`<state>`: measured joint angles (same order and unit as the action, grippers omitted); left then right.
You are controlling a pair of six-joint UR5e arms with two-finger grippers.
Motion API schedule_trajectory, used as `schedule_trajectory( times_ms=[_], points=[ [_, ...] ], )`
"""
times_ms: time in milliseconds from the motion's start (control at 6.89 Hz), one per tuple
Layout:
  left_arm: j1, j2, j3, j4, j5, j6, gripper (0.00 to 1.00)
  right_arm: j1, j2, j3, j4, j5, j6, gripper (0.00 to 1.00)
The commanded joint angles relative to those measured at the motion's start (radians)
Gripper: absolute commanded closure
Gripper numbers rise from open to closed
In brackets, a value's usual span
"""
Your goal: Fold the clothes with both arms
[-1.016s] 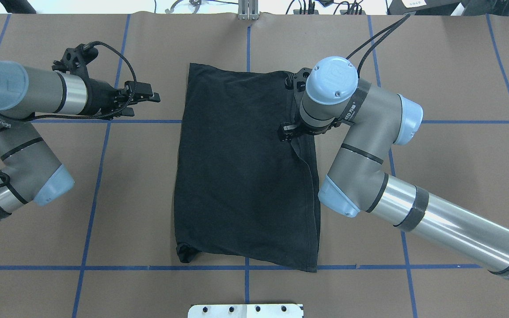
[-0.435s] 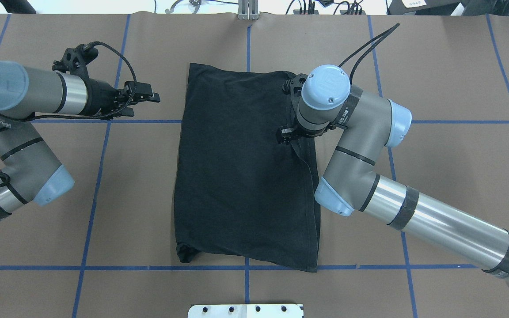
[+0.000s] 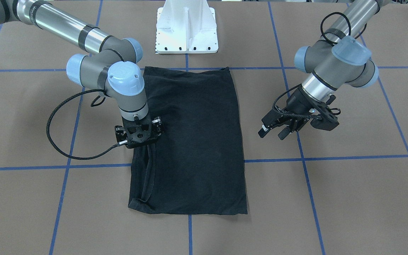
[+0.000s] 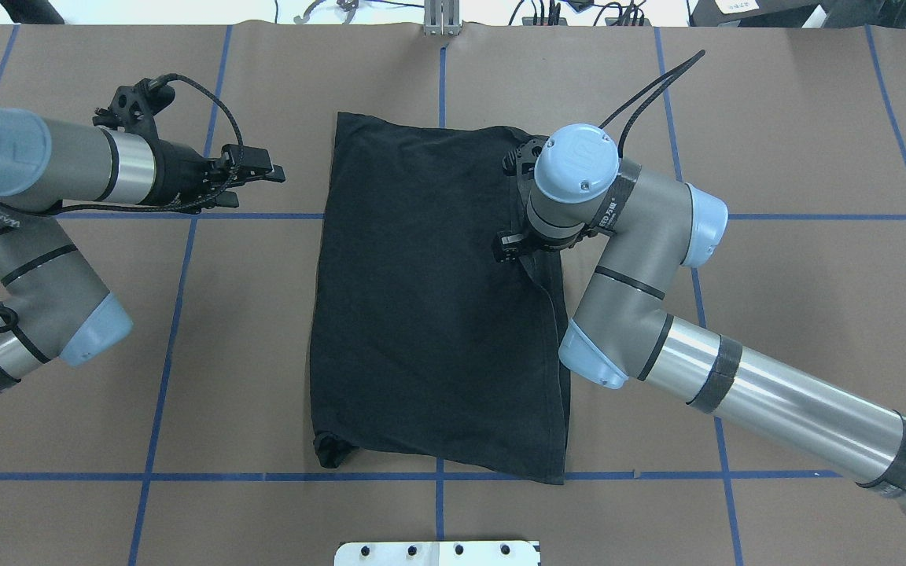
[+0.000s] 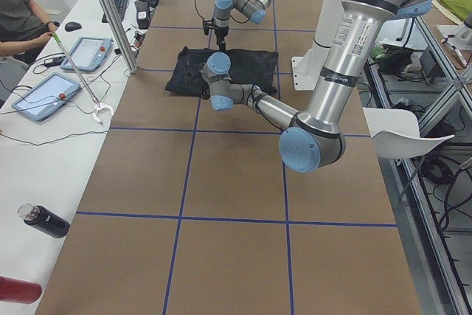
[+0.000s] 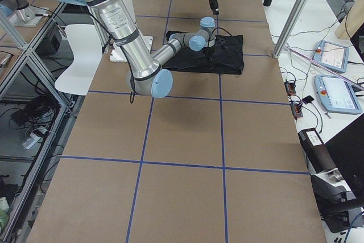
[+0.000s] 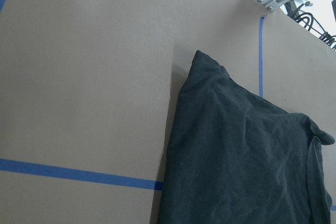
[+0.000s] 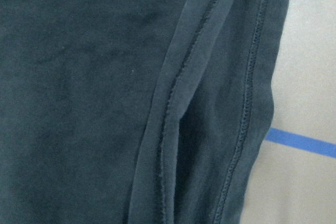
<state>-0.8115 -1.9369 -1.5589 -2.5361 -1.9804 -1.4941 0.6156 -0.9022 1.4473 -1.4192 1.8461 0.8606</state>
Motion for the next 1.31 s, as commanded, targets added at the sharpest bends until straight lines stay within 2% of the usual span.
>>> schedule_trajectory(
  times_ms=[0,1161],
  points=[
    [0.0,-0.001,0.008,-0.003,0.002,0.0,0.0,-0.004,-0.007,-0.008,0.02,-0.002,-0.003,0.0],
    [0.002,-0.004,0.013,-0.003,0.002,-0.002,0.0,0.055,-0.063,0.002,0.023,0.033,-0.06,0.0]
  ],
)
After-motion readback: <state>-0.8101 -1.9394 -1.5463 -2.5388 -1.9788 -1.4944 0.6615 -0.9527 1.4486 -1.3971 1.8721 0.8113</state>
